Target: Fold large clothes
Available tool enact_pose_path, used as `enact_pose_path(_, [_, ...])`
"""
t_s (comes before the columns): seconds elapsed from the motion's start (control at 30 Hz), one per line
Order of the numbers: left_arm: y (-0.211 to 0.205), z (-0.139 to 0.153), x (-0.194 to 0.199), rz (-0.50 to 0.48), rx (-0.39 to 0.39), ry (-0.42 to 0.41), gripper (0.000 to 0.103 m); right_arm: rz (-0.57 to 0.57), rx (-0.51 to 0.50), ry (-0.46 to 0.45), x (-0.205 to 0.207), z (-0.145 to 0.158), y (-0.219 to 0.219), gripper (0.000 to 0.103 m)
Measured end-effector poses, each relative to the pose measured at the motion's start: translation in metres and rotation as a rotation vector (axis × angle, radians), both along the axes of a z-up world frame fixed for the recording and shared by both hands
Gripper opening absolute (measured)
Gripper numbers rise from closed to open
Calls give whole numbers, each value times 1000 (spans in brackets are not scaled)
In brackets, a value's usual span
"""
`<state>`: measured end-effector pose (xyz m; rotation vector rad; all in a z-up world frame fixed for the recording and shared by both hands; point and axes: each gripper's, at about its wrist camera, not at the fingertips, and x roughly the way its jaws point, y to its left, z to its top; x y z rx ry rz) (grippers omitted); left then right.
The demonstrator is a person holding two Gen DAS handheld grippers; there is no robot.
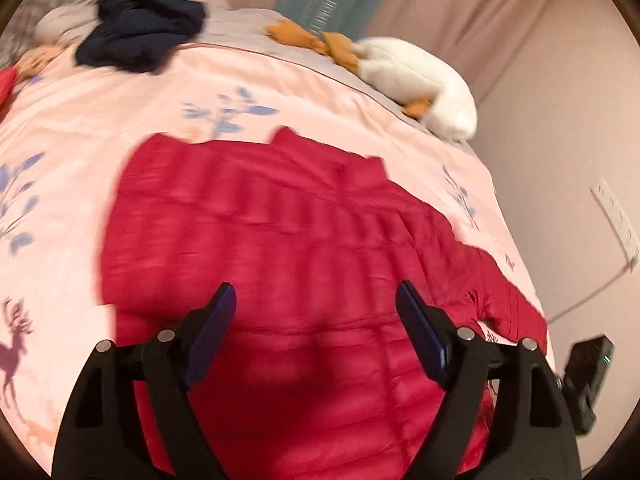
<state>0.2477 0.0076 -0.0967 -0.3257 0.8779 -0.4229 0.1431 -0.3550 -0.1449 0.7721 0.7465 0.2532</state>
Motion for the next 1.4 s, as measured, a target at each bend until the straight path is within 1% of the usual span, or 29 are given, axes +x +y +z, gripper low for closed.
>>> enact_pose_path(0.07, [27, -4, -1, 37, -52, 21, 82, -9, 6, 26, 25, -4, 3, 101])
enact_pose_path(0.1, [39, -7, 0, 53, -86, 34, 82, -7, 2, 25, 33, -4, 4, 101])
enact_pose_path(0.17, [65, -16, 2, 81, -193, 67, 82, -46, -31, 49, 56, -7, 8, 101])
enact_pose_path(0.23, [85, -26, 4, 95, -323, 107, 82, -51, -50, 65, 76, -10, 11, 101])
enact_pose_path(0.27, [91, -31, 6, 97, -369, 124, 82, -79, -91, 84, 86, -11, 13, 101])
enact_pose_path(0.3, [95, -38, 8, 106, -412, 142, 82, -90, -132, 94, 95, -11, 16, 99])
enact_pose_path(0.37, [96, -49, 12, 102, -457, 171, 82, -95, -212, 98, 109, -12, 23, 85])
enact_pose_path(0.4, [94, -56, 15, 107, -466, 185, 82, -94, -244, 109, 114, -14, 26, 68])
enact_pose_path(0.43, [91, -61, 20, 107, -472, 200, 82, -83, -282, 133, 122, -18, 31, 42])
enact_pose_path(0.47, [91, -66, 23, 102, -480, 214, 82, -79, -321, 159, 129, -21, 34, 34])
enact_pose_path(0.53, [83, -78, 33, 101, -492, 261, 82, -65, -376, 163, 136, -22, 38, 15])
enact_pose_path(0.6, [79, -82, 38, 128, -465, 256, 82, -60, -439, 132, 138, -8, 43, 13])
enact_pose_path(0.63, [77, -82, 40, 144, -457, 243, 82, -63, -441, 103, 135, 1, 42, 13])
enact_pose_path(0.7, [83, -77, 44, 217, -464, 177, 82, -90, -439, 53, 125, 18, 34, 13])
enact_pose_path(0.73, [87, -76, 46, 246, -490, 153, 82, -90, -451, 55, 124, 20, 32, 13])
enact_pose_path(0.8, [93, -77, 51, 286, -513, 135, 82, -88, -503, 89, 127, 13, 29, 13])
enact_pose_path(0.83, [93, -79, 54, 302, -509, 134, 82, -77, -523, 134, 131, 2, 27, 14])
enact_pose_path(0.87, [92, -81, 56, 315, -487, 139, 82, -62, -533, 180, 135, -10, 26, 14])
enact_pose_path(0.9, [92, -83, 57, 321, -469, 147, 82, -57, -551, 194, 135, -18, 25, 15])
enact_pose_path(0.97, [89, -89, 59, 309, -430, 185, 82, -51, -563, 184, 134, -20, 25, 17])
enact_pose_path(1.03, [84, -87, 58, 266, -372, 211, 82, -69, -560, 169, 128, -12, 22, 31])
enact_pose_path(1.07, [82, -82, 54, 239, -328, 213, 82, -82, -562, 146, 124, -5, 20, 34])
enact_pose_path(1.1, [81, -78, 50, 223, -288, 217, 82, -98, -579, 116, 119, 3, 18, 40])
enact_pose_path(1.13, [84, -75, 43, 211, -251, 221, 82, -108, -601, 98, 116, 9, 18, 44])
enact_pose_path(1.2, [92, -63, 29, 210, -166, 193, 82, -102, -643, 43, 112, 22, 22, 45])
enact_pose_path(1.23, [95, -58, 25, 215, -139, 173, 82, -90, -645, 32, 114, 23, 23, 45])
enact_pose_path(1.3, [94, -41, 23, 213, -55, 101, 82, -52, -651, 20, 118, 25, 32, 45])
enact_pose_path(1.33, [86, -33, 25, 197, -23, 71, 82, -28, -660, 15, 124, 24, 40, 45])
enact_pose_path(1.4, [67, -24, 32, 145, -7, 35, 82, 0, -690, 5, 135, 20, 53, 45])
